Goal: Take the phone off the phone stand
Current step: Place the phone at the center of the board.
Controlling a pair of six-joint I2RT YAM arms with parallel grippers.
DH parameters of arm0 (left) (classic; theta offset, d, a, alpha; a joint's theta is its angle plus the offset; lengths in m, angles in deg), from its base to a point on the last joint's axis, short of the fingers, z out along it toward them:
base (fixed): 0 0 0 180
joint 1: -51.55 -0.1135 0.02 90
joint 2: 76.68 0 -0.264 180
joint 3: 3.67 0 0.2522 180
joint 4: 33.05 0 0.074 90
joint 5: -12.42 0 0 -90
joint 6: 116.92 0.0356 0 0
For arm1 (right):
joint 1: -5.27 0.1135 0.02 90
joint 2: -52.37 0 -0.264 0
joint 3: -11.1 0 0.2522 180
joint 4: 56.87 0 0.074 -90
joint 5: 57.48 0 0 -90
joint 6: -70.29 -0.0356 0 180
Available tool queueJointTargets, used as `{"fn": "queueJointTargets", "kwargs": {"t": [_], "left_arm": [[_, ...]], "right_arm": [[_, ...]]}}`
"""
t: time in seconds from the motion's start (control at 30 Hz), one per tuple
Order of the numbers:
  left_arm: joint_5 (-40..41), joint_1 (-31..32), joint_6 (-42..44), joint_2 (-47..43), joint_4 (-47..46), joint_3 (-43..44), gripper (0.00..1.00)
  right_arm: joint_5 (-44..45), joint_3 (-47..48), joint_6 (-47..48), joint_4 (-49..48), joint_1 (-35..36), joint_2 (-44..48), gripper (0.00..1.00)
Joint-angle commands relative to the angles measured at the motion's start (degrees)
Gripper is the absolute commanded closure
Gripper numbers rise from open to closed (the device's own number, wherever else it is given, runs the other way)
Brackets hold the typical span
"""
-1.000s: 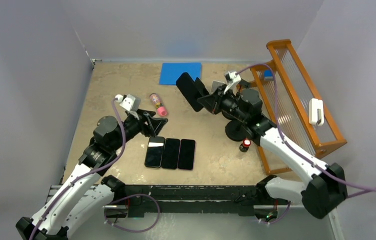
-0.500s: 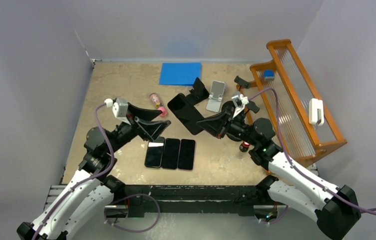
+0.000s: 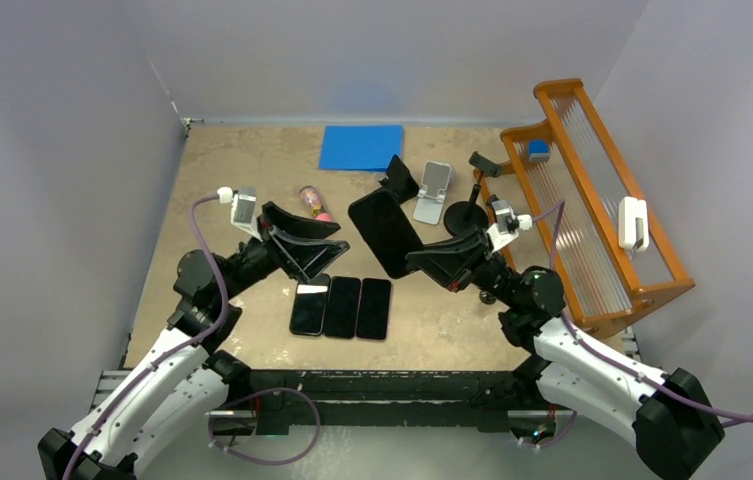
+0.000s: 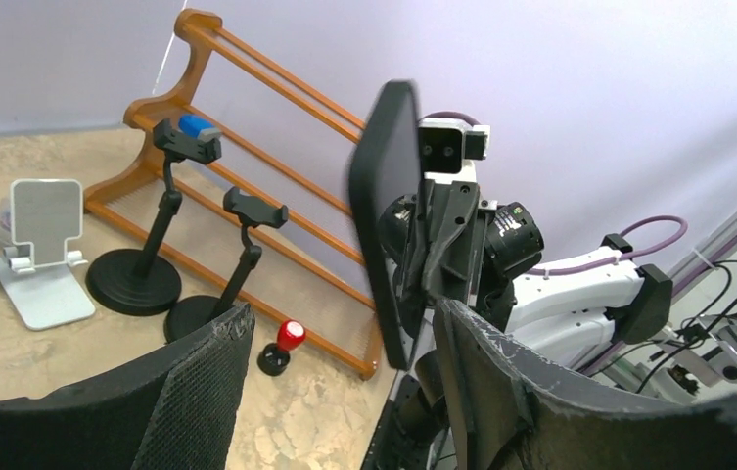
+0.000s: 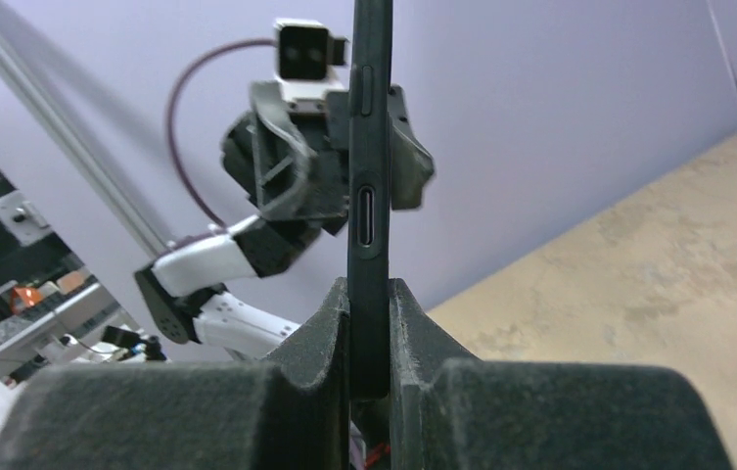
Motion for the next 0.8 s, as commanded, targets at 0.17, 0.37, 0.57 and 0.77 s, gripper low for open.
{"fn": "queueJointTargets", "kwargs": {"t": [0.17,0.37,0.57,0.77], "left_arm": [[-7.1,0.2,-6.5,3.3,-8.9,3.6,0.34],[-10.4,0.2,-8.9,4.8,-17.0,4.1,0.35],[-12.6,0.2,-7.8,7.6,-17.8,7.4,0.35],[-15.8,0.2,-8.7,11.5,-19.5,9.5,0.35]], "right_arm": [[-0.5,2.7,-8.9,-22.0,0.3,-0.6,1.0],[-0.1,3.8,-9.0,-21.9,0.4,-1.0,1.0],[0.3,5.2,-9.6,-21.5,1.4,-1.6,1.0],[1.2,6.1,-8.8,-20.5,2.8,-1.9,1.0]]}}
